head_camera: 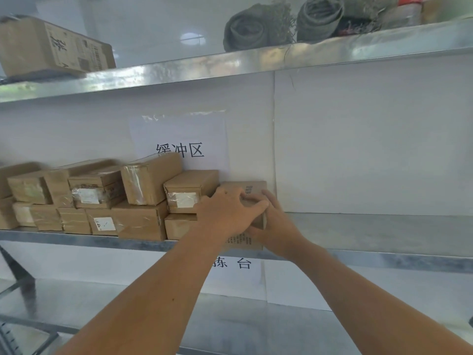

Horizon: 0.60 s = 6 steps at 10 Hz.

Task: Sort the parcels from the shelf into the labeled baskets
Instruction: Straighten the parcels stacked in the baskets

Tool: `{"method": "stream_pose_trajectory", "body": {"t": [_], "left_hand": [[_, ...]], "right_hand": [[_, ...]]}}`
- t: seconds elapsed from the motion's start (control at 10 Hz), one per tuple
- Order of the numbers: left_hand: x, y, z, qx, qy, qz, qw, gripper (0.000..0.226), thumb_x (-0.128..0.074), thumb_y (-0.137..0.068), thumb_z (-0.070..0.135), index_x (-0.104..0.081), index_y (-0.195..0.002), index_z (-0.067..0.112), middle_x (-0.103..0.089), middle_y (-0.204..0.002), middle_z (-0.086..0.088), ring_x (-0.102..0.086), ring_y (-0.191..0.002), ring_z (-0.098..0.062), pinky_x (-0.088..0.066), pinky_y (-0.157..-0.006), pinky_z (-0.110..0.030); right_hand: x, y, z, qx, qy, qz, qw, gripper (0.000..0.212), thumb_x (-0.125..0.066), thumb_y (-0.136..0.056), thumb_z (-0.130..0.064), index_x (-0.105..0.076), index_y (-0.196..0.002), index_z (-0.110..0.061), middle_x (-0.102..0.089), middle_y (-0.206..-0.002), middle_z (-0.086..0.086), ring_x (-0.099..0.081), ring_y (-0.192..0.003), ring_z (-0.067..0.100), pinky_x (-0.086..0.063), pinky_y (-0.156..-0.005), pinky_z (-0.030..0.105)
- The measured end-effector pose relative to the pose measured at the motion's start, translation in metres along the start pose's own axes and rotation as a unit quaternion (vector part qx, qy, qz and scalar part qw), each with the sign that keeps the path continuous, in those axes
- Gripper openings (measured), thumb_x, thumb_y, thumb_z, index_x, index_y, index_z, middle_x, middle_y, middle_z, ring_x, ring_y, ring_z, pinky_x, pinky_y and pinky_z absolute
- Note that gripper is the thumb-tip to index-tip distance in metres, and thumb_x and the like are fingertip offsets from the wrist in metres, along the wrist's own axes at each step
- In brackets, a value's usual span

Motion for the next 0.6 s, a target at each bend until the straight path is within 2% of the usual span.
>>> {"method": "stream_pose_trajectory", "body": {"t": [0.1, 0.2, 0.3, 0.4, 0.5, 0.6], "left_hand": [[-0.004, 0.001, 0.002, 0.013, 0.032, -0.017, 0.999, 0.083, -0.036, -0.068, 0.098, -0.046, -0.137, 0.053, -0.040, -0.154, 0.006, -0.041, -0.134, -0.036, -0.042, -0.105, -0.052], [-0.006, 0.006, -0.002, 0.009, 0.060, -0.007, 0.998, 0.078, -0.042, -0.064, 0.096, -0.046, -0.129, 0.054, -0.041, -0.147, 0.009, -0.040, -0.131, -0.033, -0.046, -0.101, -0.052], [-0.006, 0.015, -0.002, -0.002, 0.092, 0.028, 0.995, 0.070, -0.047, -0.065, 0.089, -0.047, -0.124, 0.052, -0.042, -0.140, 0.009, -0.041, -0.128, -0.031, -0.048, -0.098, -0.049], [-0.003, 0.026, -0.001, -0.001, 0.165, 0.073, 0.984, 0.062, -0.054, -0.075, 0.080, -0.045, -0.129, 0.052, -0.039, -0.137, 0.010, -0.040, -0.128, -0.028, -0.047, -0.099, -0.045], [0.001, 0.035, 0.001, 0.005, 0.270, 0.093, 0.958, 0.065, -0.048, -0.072, 0.082, -0.043, -0.131, 0.055, -0.038, -0.133, 0.012, -0.044, -0.126, -0.026, -0.047, -0.104, -0.047], [0.009, 0.045, 0.007, -0.014, 0.369, 0.119, 0.921, 0.057, -0.044, -0.073, 0.081, -0.045, -0.125, 0.058, -0.041, -0.131, 0.013, -0.054, -0.124, -0.022, -0.054, -0.098, -0.047]], "right_hand": [[0.000, 0.004, 0.003, 0.011, -0.011, 0.014, 1.000, 0.066, -0.078, -0.092, -0.030, -0.042, -0.146, -0.044, -0.019, -0.127, -0.069, 0.005, -0.156, -0.007, -0.024, -0.125, 0.031], [0.000, 0.008, 0.007, 0.005, -0.030, 0.030, 0.999, 0.078, -0.081, -0.089, -0.031, -0.038, -0.154, -0.041, -0.010, -0.136, -0.068, -0.008, -0.157, -0.003, -0.024, -0.123, 0.027], [0.001, 0.015, 0.012, -0.008, -0.092, 0.058, 0.994, 0.093, -0.080, -0.079, -0.052, -0.030, -0.158, -0.049, -0.024, -0.165, -0.032, -0.033, -0.150, 0.002, -0.040, -0.120, 0.041], [0.007, 0.026, 0.010, -0.002, -0.188, 0.078, 0.979, 0.079, -0.073, -0.091, -0.049, -0.030, -0.157, -0.053, -0.047, -0.151, -0.029, -0.043, -0.136, -0.013, -0.049, -0.107, 0.023], [0.019, 0.032, 0.004, -0.003, -0.285, 0.139, 0.949, 0.050, -0.051, -0.109, -0.036, -0.036, -0.156, -0.047, -0.055, -0.141, -0.024, -0.052, -0.122, -0.020, -0.052, -0.095, 0.013], [0.033, 0.026, 0.006, -0.081, -0.387, 0.189, 0.899, 0.047, -0.045, -0.109, -0.052, -0.036, -0.154, -0.049, -0.051, -0.145, -0.021, -0.056, -0.132, 0.002, -0.053, -0.105, 0.035]]}}
Point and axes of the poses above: each hand's wrist, its own y-axis away from the middle knuckle, its own x-axis out of the back of the hand, z = x × y, the point moved 3 cm from there along -y, towards the middle knuckle
